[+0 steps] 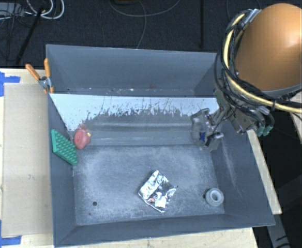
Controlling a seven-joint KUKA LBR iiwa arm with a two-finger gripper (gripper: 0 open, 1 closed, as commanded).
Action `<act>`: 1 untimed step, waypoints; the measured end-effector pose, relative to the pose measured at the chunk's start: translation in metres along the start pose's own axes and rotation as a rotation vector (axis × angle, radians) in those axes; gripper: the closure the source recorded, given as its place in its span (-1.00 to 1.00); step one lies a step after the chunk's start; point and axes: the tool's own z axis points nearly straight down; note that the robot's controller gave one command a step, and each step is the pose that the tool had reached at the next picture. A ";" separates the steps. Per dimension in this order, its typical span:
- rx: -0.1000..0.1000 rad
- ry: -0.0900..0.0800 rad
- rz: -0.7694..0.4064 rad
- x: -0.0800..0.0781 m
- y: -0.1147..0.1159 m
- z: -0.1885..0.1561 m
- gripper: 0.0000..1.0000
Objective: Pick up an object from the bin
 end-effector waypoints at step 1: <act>-0.003 0.006 -0.225 -0.056 -0.019 0.006 1.00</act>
Offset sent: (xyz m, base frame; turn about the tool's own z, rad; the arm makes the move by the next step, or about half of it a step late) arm 0.0578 -0.0025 -0.0045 -0.2261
